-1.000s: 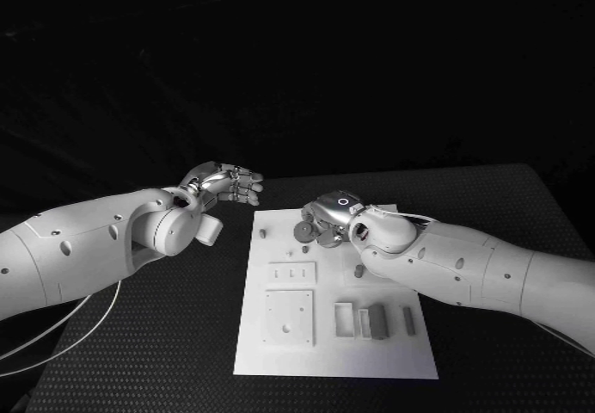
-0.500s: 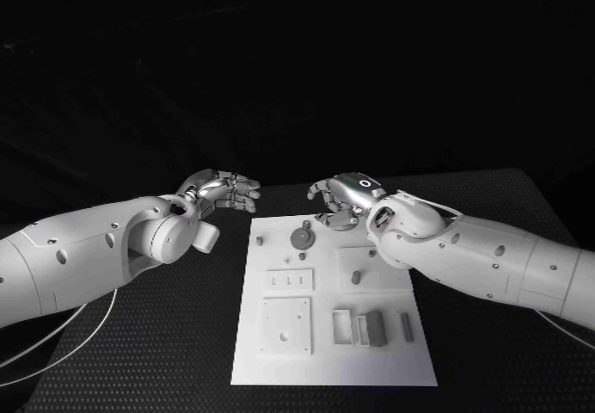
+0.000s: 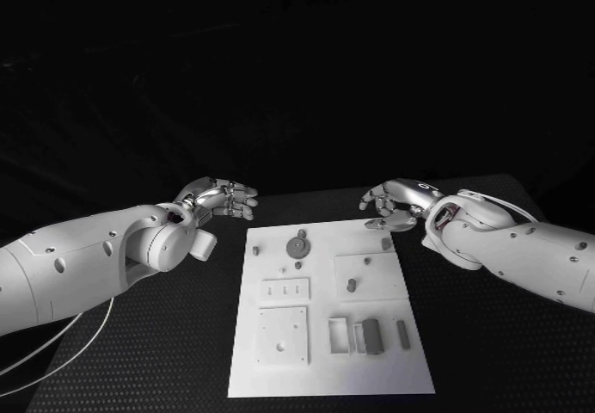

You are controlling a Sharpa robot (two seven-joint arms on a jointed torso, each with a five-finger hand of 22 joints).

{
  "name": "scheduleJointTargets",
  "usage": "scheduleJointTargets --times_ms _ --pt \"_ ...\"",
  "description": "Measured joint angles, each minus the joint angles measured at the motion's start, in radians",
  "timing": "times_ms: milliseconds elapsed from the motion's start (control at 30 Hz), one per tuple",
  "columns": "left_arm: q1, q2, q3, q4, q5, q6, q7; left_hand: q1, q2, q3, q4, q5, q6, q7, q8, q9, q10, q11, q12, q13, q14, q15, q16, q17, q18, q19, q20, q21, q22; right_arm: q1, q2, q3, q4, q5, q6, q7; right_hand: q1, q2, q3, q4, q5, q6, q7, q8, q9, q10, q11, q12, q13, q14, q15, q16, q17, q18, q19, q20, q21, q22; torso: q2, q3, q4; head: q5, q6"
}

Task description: Assemble the parts on the task board

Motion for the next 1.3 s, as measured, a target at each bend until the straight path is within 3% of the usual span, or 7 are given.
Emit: scheduleJointTargets --times_ms 167,300,600,1100,1300 --pt "-0.003 -0.001 0.0 0.0 0.0 0.005 0.002 0.0 0.0 0.0 0.0 0.0 0.0 0.0 0.0 0.0 0.0 0.0 0.0 0.0 0.0 0.0 0.0 0.001 0.0 0.0 0.0 0.0 0.0 -0.013 -0.024 0.0 -0.029 0.019 0.03 0.029 0.0 0.0 -0.006 -0.006 0.0 -0.004 0.004 0.0 0.0 -0.002 0.001 0.0 0.0 -0.003 -0.003 0.0 0.0 0.0 -0.002 0.001 -0.004 0.0 -0.002 0.005 -0.0046 -0.004 0.002" --pt "-0.004 -0.002 0.0 0.0 0.0 0.009 0.003 0.0 0.0 0.0 0.0 0.0 0.0 0.0 0.0 0.0 0.0 0.0 0.0 0.001 0.0 0.0 0.0 0.001 0.0 0.0 0.0 0.0 0.0 -0.02 -0.041 -0.001 -0.055 0.027 0.048 0.044 0.0 0.0 -0.009 -0.009 0.0 -0.004 0.004 0.0 0.0 -0.005 -0.002 0.0 0.0 -0.003 -0.003 0.0 0.0 0.0 -0.004 0.004 -0.004 0.0 -0.002 0.0062 -0.0065 -0.011 0.004" --pt "-0.006 -0.003 0.0 -0.001 0.0 0.013 0.005 0.0 0.0 0.0 0.0 0.0 0.0 0.0 0.0 0.0 0.0 0.0 0.0 0.001 0.0 0.0 -0.004 0.002 0.0 0.0 0.0 -0.004 0.001 -0.038 -0.069 -0.001 -0.065 0.035 0.076 0.063 0.002 -0.002 -0.016 -0.016 0.0 -0.005 0.005 -0.005 0.0 -0.019 -0.002 0.0 -0.005 -0.017 -0.011 -0.005 -0.002 0.0 -0.017 0.011 -0.014 0.0 -0.001 0.0025 -0.0055 -0.023 0.002" --pt "-0.007 -0.004 0.0 -0.003 0.0 0.017 0.005 0.0 0.0 0.0 0.0 0.0 0.0 0.0 0.0 0.0 0.0 0.0 -0.003 0.003 0.0 0.0 -0.004 0.004 0.0 0.0 0.0 -0.004 0.001 -0.081 -0.037 -0.001 -0.091 0.035 0.084 0.074 0.005 -0.005 -0.018 -0.013 0.0 -0.009 0.009 -0.005 -0.001 -0.023 -0.005 0.0 -0.006 -0.021 -0.007 -0.008 -0.002 0.0 -0.021 0.014 -0.018 0.0 -0.001 0.0 -0.0037 -0.027 -0.003" --pt "-0.008 -0.006 0.0 -0.006 0.0 0.017 0.005 0.0 0.0 0.0 0.0 0.0 0.0 0.0 0.0 0.0 0.0 0.0 -0.003 0.003 0.0 0.0 -0.004 0.005 0.0 0.0 0.0 -0.004 0.001 -0.086 -0.029 -0.001 -0.095 0.035 0.082 0.076 0.005 -0.005 -0.019 -0.013 0.0 -0.012 0.012 -0.005 -0.001 -0.023 -0.005 0.0 -0.006 -0.021 -0.007 -0.008 -0.002 0.0 -0.021 0.014 -0.018 0.0 -0.001 -0.0012 -0.0032 -0.025 -0.007"
